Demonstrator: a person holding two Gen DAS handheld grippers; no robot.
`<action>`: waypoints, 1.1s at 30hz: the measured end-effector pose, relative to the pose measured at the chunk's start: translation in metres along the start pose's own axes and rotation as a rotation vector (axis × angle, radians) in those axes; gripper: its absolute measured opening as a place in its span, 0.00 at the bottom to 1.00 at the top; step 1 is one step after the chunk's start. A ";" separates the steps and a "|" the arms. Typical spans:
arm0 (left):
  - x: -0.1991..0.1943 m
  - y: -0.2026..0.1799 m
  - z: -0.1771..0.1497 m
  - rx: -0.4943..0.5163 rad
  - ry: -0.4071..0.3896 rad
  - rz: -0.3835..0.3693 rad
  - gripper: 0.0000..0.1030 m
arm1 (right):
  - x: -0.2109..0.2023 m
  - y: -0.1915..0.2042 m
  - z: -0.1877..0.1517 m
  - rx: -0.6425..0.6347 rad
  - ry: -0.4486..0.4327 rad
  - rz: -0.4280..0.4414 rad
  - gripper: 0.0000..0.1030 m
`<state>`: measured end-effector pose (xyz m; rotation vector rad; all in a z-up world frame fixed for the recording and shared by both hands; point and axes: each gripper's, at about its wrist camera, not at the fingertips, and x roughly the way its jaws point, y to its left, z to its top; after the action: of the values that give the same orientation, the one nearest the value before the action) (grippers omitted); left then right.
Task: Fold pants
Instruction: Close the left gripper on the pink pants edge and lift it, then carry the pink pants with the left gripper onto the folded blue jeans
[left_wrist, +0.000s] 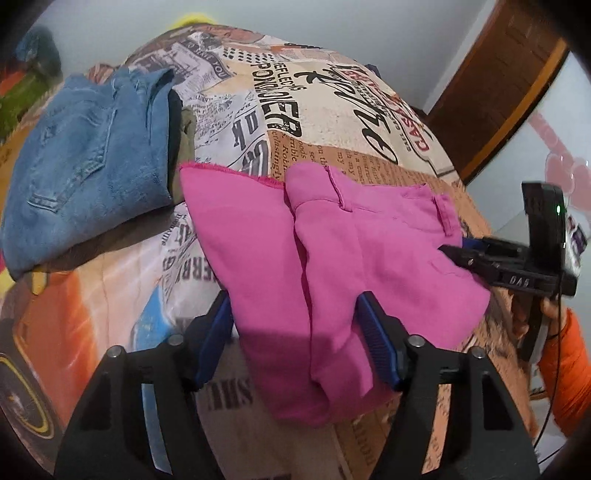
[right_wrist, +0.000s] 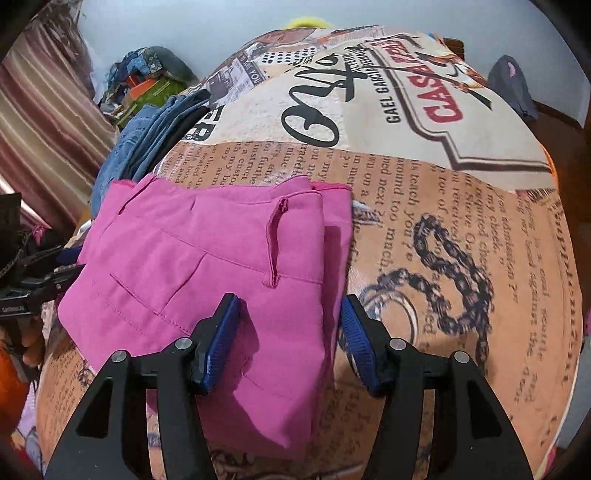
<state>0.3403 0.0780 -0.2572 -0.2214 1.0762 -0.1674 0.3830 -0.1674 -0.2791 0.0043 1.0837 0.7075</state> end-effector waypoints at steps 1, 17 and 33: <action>0.002 0.001 0.003 -0.007 0.003 -0.008 0.53 | 0.001 0.001 0.001 -0.005 -0.004 0.007 0.42; -0.039 -0.025 0.016 0.079 -0.094 0.049 0.05 | -0.045 0.027 0.010 -0.078 -0.149 -0.049 0.13; -0.172 0.009 0.017 0.098 -0.332 0.124 0.05 | -0.109 0.132 0.046 -0.232 -0.334 -0.044 0.13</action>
<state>0.2756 0.1302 -0.1059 -0.0891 0.7466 -0.0680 0.3210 -0.1060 -0.1245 -0.0966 0.6777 0.7591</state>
